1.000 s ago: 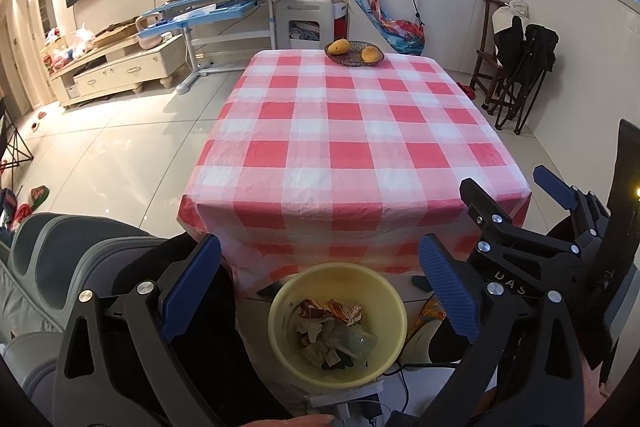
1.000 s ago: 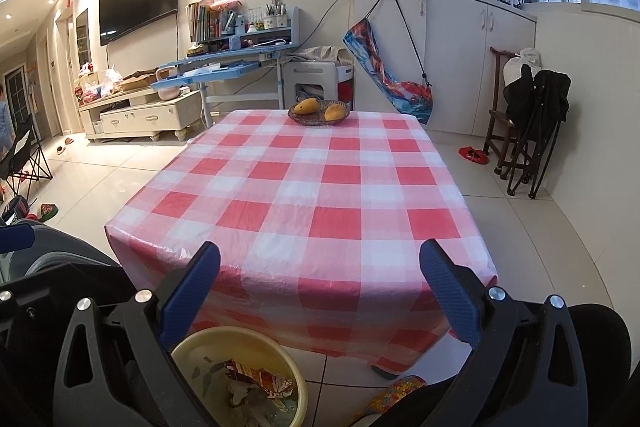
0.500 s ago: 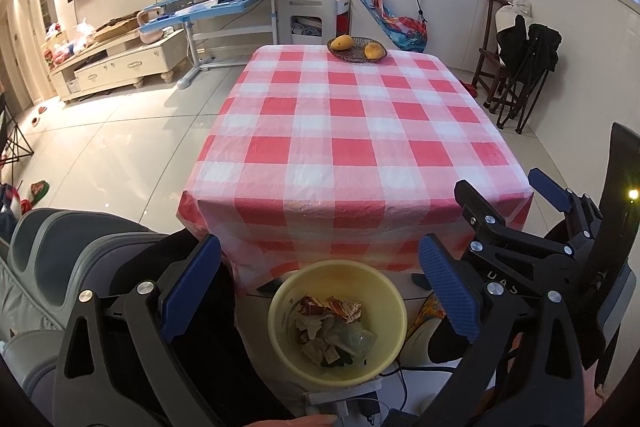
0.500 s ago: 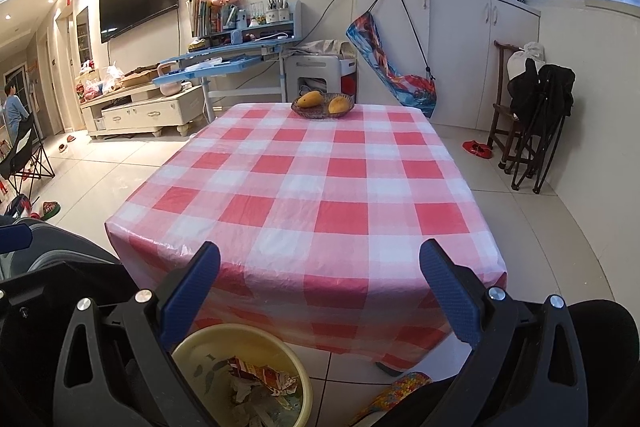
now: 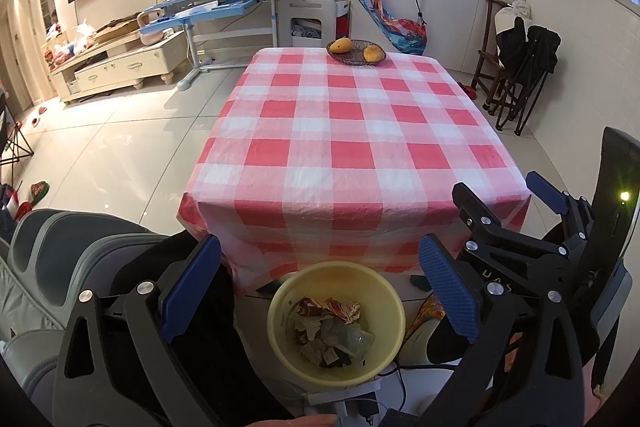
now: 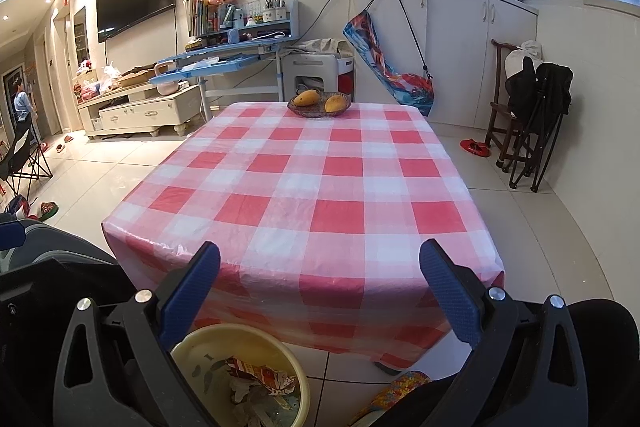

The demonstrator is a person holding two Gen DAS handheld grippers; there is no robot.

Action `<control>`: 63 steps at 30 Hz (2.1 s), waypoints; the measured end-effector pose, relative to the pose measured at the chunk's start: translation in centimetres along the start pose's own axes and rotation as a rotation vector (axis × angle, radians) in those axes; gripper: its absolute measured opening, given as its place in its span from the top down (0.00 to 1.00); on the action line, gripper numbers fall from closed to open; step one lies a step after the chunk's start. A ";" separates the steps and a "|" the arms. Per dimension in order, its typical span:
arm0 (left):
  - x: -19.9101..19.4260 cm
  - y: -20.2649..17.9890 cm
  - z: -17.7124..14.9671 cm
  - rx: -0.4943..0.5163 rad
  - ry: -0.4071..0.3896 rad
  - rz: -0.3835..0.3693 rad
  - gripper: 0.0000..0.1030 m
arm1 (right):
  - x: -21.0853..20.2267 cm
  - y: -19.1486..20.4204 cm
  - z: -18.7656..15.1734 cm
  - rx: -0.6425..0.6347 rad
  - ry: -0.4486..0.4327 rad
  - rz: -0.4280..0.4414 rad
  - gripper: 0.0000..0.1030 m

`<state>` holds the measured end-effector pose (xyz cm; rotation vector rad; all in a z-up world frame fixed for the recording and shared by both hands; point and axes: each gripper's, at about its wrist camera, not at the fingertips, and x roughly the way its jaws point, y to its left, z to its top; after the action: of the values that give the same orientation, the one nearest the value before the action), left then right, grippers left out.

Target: Collect trash

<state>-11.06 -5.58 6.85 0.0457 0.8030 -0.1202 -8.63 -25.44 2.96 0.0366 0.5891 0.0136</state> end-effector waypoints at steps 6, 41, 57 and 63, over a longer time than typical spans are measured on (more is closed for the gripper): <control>-0.3 -0.3 0.0 0.008 -0.003 -0.010 0.07 | -0.1 -0.1 0.0 -0.001 0.001 -0.005 0.07; -0.5 -0.3 -0.1 0.004 -0.004 -0.009 0.07 | -0.1 -0.3 -0.1 -0.004 0.006 -0.019 0.07; -0.5 -0.2 -0.2 -0.003 0.000 -0.010 0.07 | -0.1 -0.6 -0.4 -0.009 0.010 -0.021 0.07; -0.6 -0.1 -0.3 -0.006 0.001 -0.009 0.07 | -0.1 -0.6 -0.4 -0.010 0.011 -0.022 0.07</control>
<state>-11.70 -5.57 7.08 0.0368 0.8049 -0.1263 -8.95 -26.07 2.63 0.0203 0.6000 -0.0045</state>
